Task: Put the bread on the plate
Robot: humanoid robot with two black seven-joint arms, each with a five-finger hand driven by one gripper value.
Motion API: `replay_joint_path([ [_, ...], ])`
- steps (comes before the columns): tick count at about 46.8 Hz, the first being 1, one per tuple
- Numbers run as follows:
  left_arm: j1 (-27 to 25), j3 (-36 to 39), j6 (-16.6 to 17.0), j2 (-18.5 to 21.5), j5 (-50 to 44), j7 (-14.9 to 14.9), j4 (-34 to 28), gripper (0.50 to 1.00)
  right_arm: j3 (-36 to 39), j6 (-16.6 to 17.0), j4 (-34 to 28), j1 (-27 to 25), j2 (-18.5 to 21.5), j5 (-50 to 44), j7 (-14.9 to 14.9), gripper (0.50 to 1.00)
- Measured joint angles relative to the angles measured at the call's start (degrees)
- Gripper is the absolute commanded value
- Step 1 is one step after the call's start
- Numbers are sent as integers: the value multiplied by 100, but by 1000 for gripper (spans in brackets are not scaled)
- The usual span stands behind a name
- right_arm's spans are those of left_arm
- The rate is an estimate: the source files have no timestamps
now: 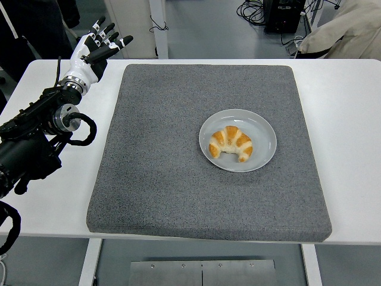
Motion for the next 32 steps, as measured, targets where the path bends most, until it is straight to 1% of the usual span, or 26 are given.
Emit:
replay_joint_path([
  [5, 22, -52, -21, -20, -5, -27, 24, 966, 39, 1, 21, 5, 0, 0, 0, 1000],
  [10, 35, -172, -47, -107, -90, -86, 263, 966, 57, 2, 24, 23, 0, 0, 0, 1000],
  [18, 39, -269, -316, -267, -123, -106, 489, 966, 54, 2, 18, 24, 0, 0, 0, 1000],
  [32, 106, -336, -335, -468, -217, -106, 520, 966, 76, 3, 17, 65, 0, 0, 0, 1000],
])
